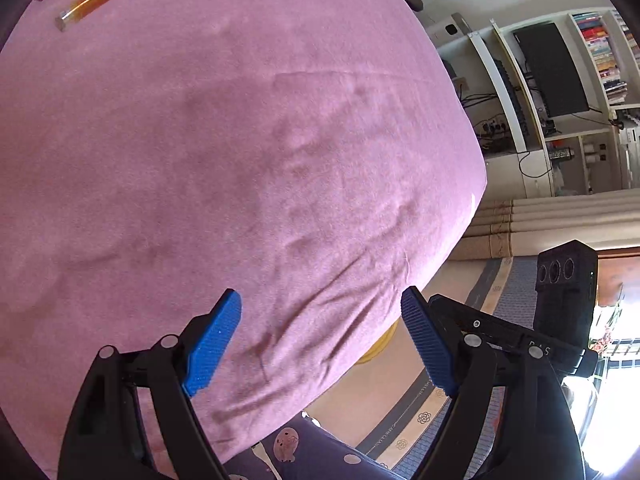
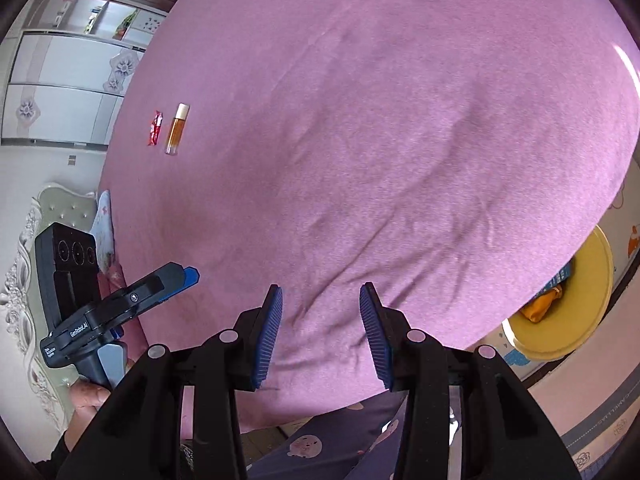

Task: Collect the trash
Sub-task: 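Move both open tools back over the perfume bottle and wrapper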

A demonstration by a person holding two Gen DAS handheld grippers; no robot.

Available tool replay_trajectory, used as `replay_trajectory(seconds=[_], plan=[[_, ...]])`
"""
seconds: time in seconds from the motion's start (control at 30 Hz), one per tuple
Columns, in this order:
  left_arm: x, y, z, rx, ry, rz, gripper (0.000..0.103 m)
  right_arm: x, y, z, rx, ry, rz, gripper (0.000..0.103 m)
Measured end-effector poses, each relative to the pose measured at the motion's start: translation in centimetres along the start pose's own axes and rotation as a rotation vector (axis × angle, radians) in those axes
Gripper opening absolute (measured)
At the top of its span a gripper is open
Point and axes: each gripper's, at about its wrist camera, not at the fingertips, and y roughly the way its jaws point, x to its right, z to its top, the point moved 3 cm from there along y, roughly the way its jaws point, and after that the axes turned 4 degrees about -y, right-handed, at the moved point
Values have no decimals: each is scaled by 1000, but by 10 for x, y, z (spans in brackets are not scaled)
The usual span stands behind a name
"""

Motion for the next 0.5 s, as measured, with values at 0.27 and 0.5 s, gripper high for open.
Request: replay_trajectory(seconds=[0.27,0.5], plan=[[-73,-47,30,72,-66,20,82,-91,54,38,-54,-123,2,41],[-122,-71,60,112,-124,31,82,-157,103,85,-94,-206,5,41]])
